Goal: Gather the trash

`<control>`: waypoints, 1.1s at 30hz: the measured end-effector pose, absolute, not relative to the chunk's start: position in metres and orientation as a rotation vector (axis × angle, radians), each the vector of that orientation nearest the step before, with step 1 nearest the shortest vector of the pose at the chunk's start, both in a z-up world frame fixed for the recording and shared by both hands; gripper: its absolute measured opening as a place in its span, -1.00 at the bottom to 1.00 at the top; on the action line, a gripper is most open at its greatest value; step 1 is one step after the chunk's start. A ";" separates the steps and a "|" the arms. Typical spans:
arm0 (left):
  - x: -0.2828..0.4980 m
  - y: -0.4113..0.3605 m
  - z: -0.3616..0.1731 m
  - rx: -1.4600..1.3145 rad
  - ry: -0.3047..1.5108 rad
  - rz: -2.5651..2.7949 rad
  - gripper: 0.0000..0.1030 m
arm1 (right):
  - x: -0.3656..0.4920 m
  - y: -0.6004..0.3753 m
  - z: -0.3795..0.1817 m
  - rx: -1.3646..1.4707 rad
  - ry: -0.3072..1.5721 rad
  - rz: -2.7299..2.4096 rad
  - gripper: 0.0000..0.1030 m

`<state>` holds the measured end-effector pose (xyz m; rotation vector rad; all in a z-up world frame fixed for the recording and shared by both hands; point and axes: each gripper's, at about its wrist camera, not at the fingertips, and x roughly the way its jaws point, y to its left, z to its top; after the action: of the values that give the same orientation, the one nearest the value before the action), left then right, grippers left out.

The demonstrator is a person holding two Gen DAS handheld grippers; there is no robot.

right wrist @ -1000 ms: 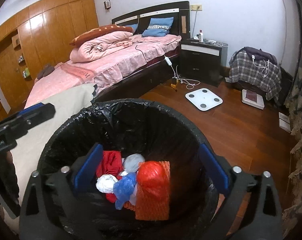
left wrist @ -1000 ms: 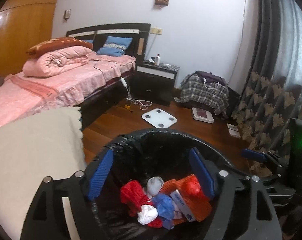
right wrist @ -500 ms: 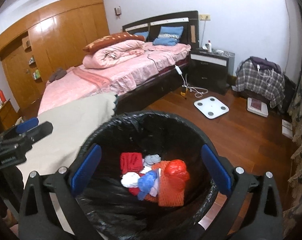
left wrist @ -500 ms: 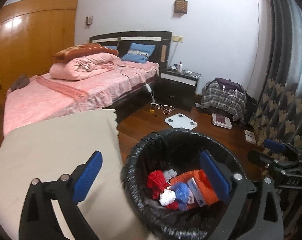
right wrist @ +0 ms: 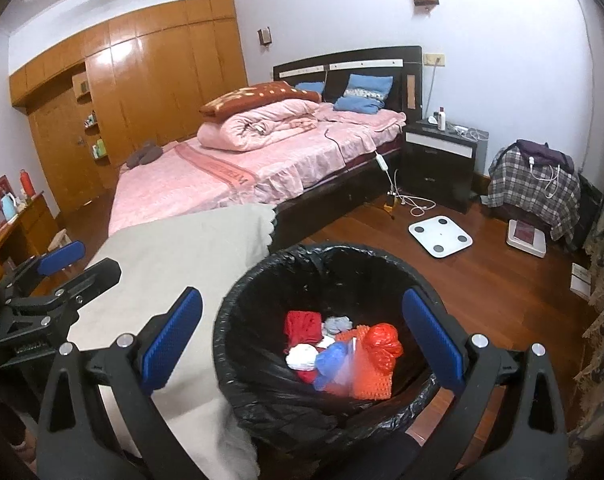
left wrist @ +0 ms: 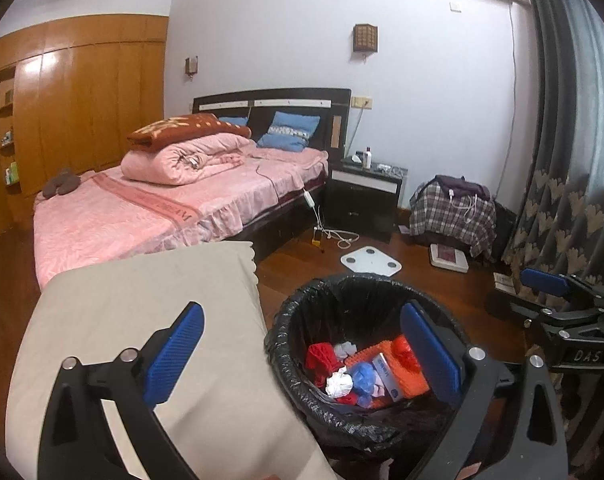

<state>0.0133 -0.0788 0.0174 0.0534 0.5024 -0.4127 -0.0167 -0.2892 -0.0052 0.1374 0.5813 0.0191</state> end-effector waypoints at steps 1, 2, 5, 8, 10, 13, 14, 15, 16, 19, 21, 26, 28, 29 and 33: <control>0.009 -0.076 0.021 0.051 0.494 -0.410 0.88 | -0.019 -0.288 -0.003 0.139 0.578 0.021 0.89; 0.006 -0.075 0.022 0.051 0.490 -0.407 0.88 | -0.021 -0.286 -0.001 0.138 0.575 0.023 0.89; -0.003 -0.070 0.027 0.059 0.479 -0.391 0.88 | -0.027 -0.280 0.005 0.123 0.564 0.029 0.89; -0.012 -0.066 0.031 0.053 0.469 -0.386 0.88 | -0.033 -0.273 0.010 0.109 0.554 0.041 0.89; -0.017 -0.064 0.033 0.049 0.464 -0.383 0.88 | -0.037 -0.269 0.014 0.101 0.545 0.046 0.89; -0.023 -0.064 0.036 0.052 0.453 -0.379 0.88 | -0.041 -0.266 0.016 0.096 0.538 0.052 0.89; -0.025 -0.064 0.037 0.051 0.449 -0.379 0.88 | -0.043 -0.264 0.017 0.093 0.536 0.054 0.89; -0.027 -0.063 0.038 0.051 0.447 -0.379 0.88 | -0.043 -0.264 0.018 0.091 0.535 0.054 0.89; -0.028 -0.062 0.038 0.051 0.444 -0.377 0.88 | -0.044 -0.264 0.018 0.090 0.533 0.056 0.89; -0.032 -0.062 0.041 0.051 0.435 -0.374 0.88 | -0.047 -0.262 0.020 0.092 0.527 0.061 0.89; -0.035 -0.061 0.043 0.050 0.428 -0.372 0.88 | -0.048 -0.262 0.021 0.091 0.524 0.063 0.89; -0.037 -0.059 0.044 0.051 0.421 -0.366 0.88 | -0.050 -0.260 0.021 0.091 0.518 0.069 0.89; -0.038 -0.059 0.045 0.052 0.420 -0.365 0.88 | -0.051 -0.259 0.021 0.092 0.517 0.069 0.89; -0.038 -0.059 0.045 0.052 0.419 -0.364 0.88 | -0.051 -0.259 0.021 0.092 0.517 0.069 0.89; -0.038 -0.059 0.044 0.052 0.419 -0.365 0.88 | -0.051 -0.259 0.020 0.092 0.516 0.068 0.89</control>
<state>-0.0384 -0.0586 0.0445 0.0517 0.4190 -0.3649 -0.0506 -0.2591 0.0205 0.0917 0.5164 0.0681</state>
